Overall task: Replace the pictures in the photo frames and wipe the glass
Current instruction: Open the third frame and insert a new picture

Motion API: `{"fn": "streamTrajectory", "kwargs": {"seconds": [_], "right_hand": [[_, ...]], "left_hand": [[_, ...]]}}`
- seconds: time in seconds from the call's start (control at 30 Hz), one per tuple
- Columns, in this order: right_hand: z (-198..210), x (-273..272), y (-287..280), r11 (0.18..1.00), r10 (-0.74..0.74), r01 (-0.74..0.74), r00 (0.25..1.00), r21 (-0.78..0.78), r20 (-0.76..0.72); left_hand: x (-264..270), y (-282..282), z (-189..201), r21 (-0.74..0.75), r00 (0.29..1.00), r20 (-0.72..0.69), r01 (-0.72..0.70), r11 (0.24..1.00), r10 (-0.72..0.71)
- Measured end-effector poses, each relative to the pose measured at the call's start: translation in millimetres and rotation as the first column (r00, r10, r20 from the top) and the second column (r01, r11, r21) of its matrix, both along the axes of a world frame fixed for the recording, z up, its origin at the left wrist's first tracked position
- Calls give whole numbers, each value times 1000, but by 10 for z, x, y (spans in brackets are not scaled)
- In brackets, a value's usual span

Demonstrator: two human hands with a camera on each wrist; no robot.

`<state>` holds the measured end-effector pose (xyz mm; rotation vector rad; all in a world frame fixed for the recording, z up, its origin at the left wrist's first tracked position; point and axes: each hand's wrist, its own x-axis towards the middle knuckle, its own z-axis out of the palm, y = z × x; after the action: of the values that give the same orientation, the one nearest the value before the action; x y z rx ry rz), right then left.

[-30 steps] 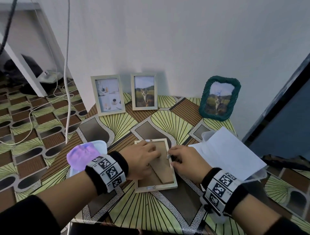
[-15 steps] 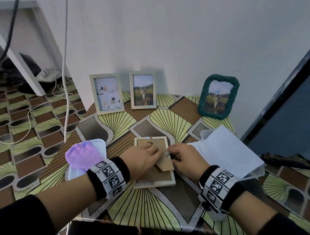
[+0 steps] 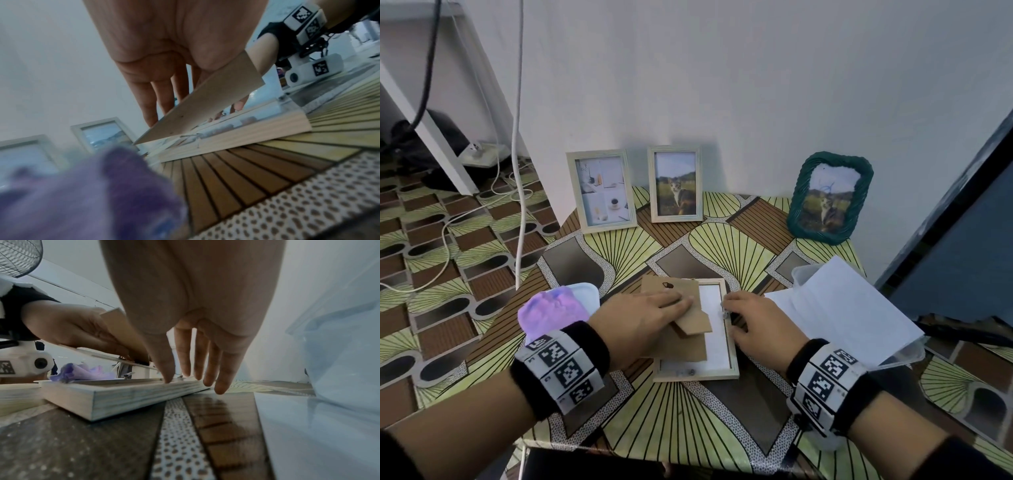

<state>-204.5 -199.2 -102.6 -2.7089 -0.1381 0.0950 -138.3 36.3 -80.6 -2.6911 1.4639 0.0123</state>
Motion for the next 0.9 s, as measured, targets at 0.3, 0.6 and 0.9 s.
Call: {"fn": "streamTrajectory", "kwargs": {"seconds": [0.3,0.6,0.9], "right_hand": [[55,-134,-46,978,75,-103,985,-179,-157],[82,-298,-144,984,32,-65,980,-166,-195],[80,-272,-179,989,15,-47,977,-143,-212]], "left_hand": [[114,402,157,-161,983,-112,-163,973,146],[91,314,-58,-15,974,-180,-141,990,136],[94,294,-229,262,979,-145,-99,960,141]]}}
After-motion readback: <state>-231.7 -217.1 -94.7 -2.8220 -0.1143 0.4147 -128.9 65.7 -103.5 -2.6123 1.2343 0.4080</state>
